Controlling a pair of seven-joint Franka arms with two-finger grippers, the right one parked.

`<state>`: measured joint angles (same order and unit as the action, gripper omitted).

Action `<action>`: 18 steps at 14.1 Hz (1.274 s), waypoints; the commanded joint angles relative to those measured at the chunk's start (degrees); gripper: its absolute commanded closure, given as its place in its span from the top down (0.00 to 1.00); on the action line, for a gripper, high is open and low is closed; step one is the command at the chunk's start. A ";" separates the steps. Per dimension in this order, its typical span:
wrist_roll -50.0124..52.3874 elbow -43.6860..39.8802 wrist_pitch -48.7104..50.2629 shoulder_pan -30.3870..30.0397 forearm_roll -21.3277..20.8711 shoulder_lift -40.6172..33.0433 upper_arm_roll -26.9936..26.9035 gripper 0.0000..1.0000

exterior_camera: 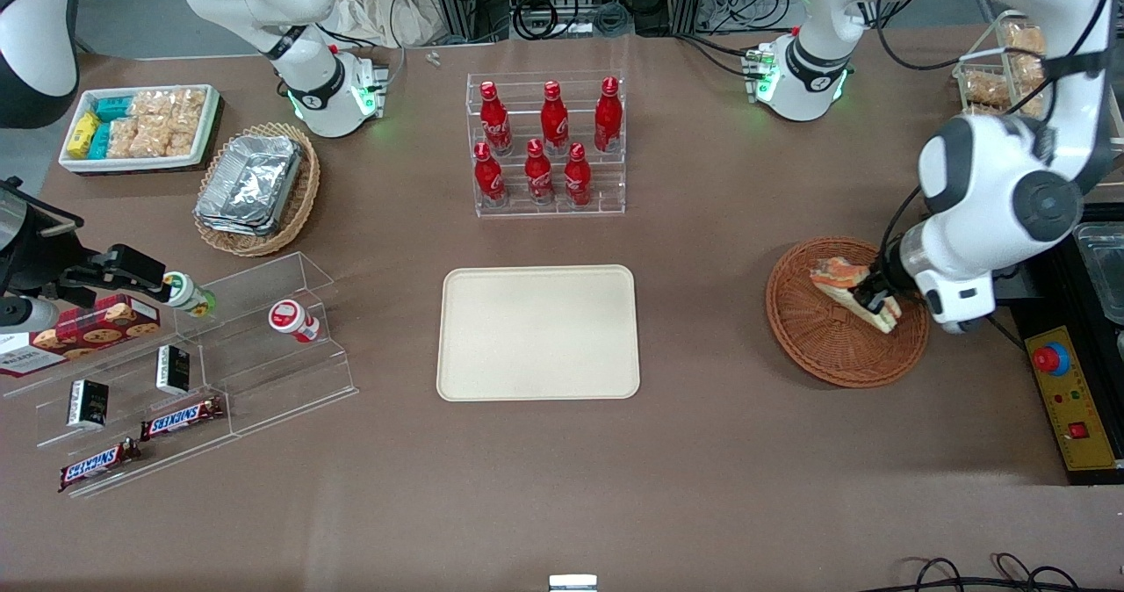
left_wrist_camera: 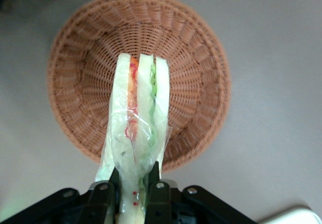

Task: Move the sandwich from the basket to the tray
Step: 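Lift the gripped sandwich up out of the basket, then carry the sandwich with the left gripper over to the cream tray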

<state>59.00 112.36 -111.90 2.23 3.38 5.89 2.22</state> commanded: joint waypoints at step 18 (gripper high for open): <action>-8.46 -24.12 10.22 14.71 -2.59 11.06 10.61 0.04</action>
<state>50.91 90.54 -100.81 13.15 2.00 12.88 13.28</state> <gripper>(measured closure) 0.877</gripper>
